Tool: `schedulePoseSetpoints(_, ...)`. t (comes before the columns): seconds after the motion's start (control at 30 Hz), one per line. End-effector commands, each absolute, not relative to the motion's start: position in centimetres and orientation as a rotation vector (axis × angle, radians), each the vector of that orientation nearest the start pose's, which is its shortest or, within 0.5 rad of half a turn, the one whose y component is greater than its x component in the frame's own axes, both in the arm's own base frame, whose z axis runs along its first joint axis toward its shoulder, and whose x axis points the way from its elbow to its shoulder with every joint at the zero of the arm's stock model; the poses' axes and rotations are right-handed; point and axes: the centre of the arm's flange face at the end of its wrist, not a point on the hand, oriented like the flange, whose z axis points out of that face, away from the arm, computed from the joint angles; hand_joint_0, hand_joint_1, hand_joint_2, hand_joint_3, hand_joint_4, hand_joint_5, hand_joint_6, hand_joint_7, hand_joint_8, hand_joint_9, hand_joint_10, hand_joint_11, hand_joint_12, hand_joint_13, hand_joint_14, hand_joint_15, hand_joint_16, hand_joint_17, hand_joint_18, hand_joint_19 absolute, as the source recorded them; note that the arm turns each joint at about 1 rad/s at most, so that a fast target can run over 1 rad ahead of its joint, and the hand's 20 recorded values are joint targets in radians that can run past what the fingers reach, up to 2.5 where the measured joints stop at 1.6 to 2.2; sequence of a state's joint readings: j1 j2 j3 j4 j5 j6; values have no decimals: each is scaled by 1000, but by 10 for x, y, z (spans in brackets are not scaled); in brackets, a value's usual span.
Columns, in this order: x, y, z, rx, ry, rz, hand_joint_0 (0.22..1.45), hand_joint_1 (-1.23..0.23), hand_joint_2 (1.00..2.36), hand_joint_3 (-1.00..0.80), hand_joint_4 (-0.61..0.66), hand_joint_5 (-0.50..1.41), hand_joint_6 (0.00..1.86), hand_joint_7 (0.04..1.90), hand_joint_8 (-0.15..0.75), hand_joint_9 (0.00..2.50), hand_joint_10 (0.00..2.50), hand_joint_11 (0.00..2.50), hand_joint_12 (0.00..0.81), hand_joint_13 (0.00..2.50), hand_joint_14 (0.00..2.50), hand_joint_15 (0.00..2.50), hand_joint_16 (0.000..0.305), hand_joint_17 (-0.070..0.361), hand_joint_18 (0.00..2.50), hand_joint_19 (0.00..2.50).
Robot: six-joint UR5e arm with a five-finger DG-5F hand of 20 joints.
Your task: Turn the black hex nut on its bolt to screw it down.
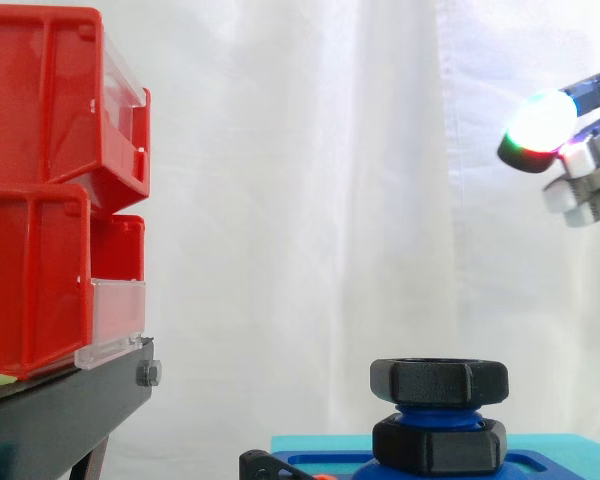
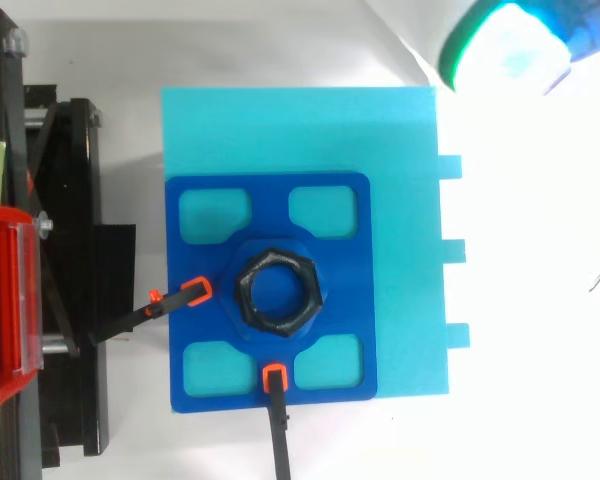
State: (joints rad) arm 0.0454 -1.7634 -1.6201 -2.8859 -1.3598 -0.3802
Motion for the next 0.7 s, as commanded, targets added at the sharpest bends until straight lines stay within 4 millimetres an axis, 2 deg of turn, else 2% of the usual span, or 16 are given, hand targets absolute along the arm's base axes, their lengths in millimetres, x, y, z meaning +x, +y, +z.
schedulePoseSetpoints(0.0, 588, -123, 387, 949, 1260, 775, 481, -474, 1000, -500, 263, -178, 502, 759, 360, 626, 8, 372, 391, 408, 0, 33, 54, 122, 347, 94)
schedulePoseSetpoints(0.03, 598, -122, 386, 928, 1273, 758, 481, -475, 1000, -500, 264, -178, 502, 759, 359, 625, 8, 364, 388, 401, 2, 28, 54, 121, 336, 88)
schedulePoseSetpoints(0.1, 604, -120, 385, 914, 1288, 753, 481, -476, 1000, -500, 262, -177, 502, 760, 357, 619, 9, 370, 381, 384, 0, 22, 52, 117, 297, 78)
schedulePoseSetpoints(0.17, 621, -115, 374, 885, 1328, 742, 480, -478, 1000, -500, 263, -177, 502, 760, 357, 619, 8, 363, 379, 377, 0, 20, 52, 116, 291, 72)
schedulePoseSetpoints(0.27, 634, -112, 370, 860, 1351, 733, 480, -478, 1000, -500, 268, -176, 502, 762, 359, 616, 8, 368, 376, 372, 0, 19, 51, 115, 283, 67)
schedulePoseSetpoints(0.3, 644, -109, 365, 835, 1374, 720, 481, -479, 1000, -500, 265, -176, 502, 761, 357, 616, 9, 369, 370, 362, 0, 13, 51, 114, 279, 60)
schedulePoseSetpoints(0.37, 656, -107, 366, 803, 1384, 710, 480, -478, 1000, -500, 265, -175, 502, 761, 357, 617, 10, 368, 370, 360, 0, 12, 50, 113, 272, 59)
schedulePoseSetpoints(0.47, 664, -103, 360, 778, 1406, 700, 480, -476, 1000, -500, 272, -173, 502, 764, 360, 619, 11, 380, 370, 359, 0, 10, 50, 112, 268, 56)
schedulePoseSetpoints(0.67, 669, -85, 362, 701, 1423, 678, 481, -471, 1000, -500, 295, -154, 502, 869, 356, 602, 8, 359, 366, 347, 0, 10, 49, 110, 255, 53)
